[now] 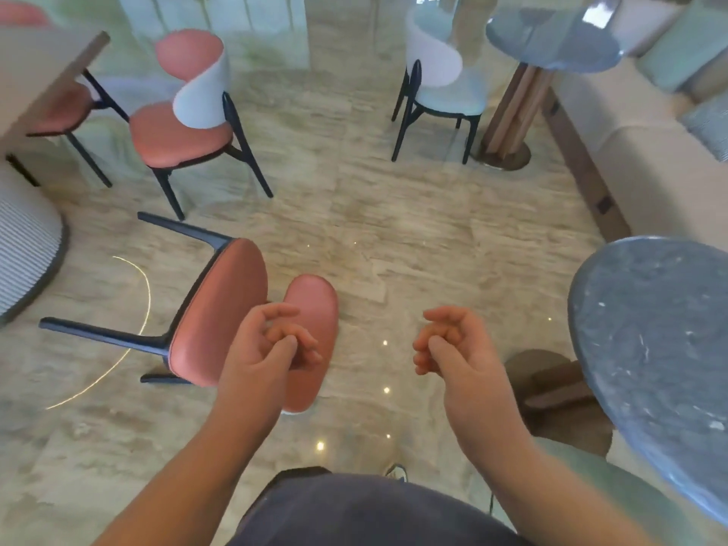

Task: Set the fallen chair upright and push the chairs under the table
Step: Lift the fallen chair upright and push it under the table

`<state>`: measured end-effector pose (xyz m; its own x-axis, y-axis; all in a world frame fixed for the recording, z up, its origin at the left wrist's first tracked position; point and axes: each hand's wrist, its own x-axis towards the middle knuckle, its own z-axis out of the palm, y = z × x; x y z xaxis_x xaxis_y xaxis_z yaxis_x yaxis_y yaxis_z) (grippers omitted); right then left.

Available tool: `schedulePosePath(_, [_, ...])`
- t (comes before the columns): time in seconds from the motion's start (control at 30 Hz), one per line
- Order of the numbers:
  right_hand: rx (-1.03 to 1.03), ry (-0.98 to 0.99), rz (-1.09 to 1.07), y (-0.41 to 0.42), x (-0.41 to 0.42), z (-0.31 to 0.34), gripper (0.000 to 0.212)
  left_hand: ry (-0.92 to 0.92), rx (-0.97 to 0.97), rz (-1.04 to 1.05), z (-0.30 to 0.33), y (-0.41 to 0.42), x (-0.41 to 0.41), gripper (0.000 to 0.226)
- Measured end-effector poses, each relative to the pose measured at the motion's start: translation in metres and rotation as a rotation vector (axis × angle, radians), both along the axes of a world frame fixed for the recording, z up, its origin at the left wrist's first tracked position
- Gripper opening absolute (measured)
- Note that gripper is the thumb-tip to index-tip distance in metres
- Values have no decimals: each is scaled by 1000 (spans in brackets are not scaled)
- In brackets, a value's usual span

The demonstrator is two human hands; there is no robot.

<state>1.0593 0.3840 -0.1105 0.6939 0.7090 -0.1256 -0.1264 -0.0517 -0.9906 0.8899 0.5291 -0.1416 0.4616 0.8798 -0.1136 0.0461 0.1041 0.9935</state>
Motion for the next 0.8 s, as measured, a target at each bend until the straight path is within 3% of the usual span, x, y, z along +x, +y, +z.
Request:
schedulePosePath(0.53, [-212,-41,482,216,97,-35,28,96,-132,525,-36,126,38,37])
schedulePosePath(0.8, [-185,-141,693,318,141,-41,40,87,-117,725,-37,185,60,41])
